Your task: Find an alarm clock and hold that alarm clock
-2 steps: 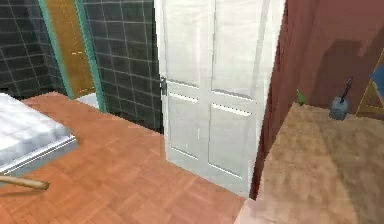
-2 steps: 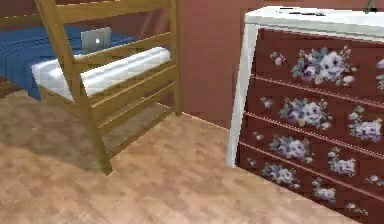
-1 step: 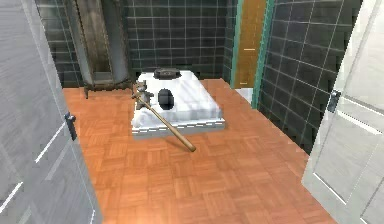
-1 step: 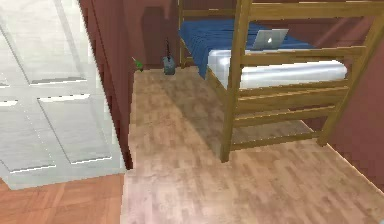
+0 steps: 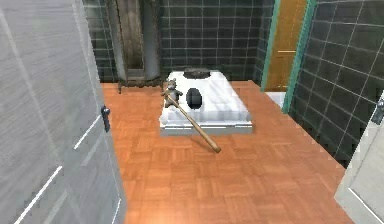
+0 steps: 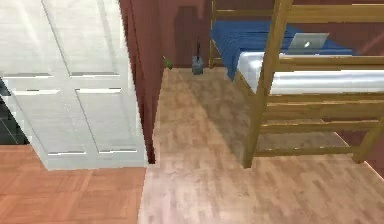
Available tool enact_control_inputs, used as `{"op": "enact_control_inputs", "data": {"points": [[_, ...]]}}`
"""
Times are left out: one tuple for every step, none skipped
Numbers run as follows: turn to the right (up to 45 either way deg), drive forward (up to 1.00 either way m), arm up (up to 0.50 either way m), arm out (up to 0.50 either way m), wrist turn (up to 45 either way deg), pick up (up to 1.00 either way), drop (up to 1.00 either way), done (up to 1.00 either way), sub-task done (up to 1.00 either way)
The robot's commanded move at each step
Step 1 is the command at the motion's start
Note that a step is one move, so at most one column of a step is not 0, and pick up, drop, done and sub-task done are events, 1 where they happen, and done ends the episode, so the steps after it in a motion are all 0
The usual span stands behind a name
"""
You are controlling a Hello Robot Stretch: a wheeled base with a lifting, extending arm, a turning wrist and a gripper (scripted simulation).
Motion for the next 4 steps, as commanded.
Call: {"op": "enact_control_inputs", "data": {"points": [[0.0,1.0,0.0,0.0,0.0,0.0,0.0,0.0,0.0],[-6.0,0.0,0.0,0.0,0.0,0.0,0.0,0.0,0.0],[0.0,0.55,0.0,0.0,0.0,0.0,0.0,0.0,0.0],[-45.0,0.0,0.0,0.0,0.0,0.0,0.0,0.0,0.0]]}}
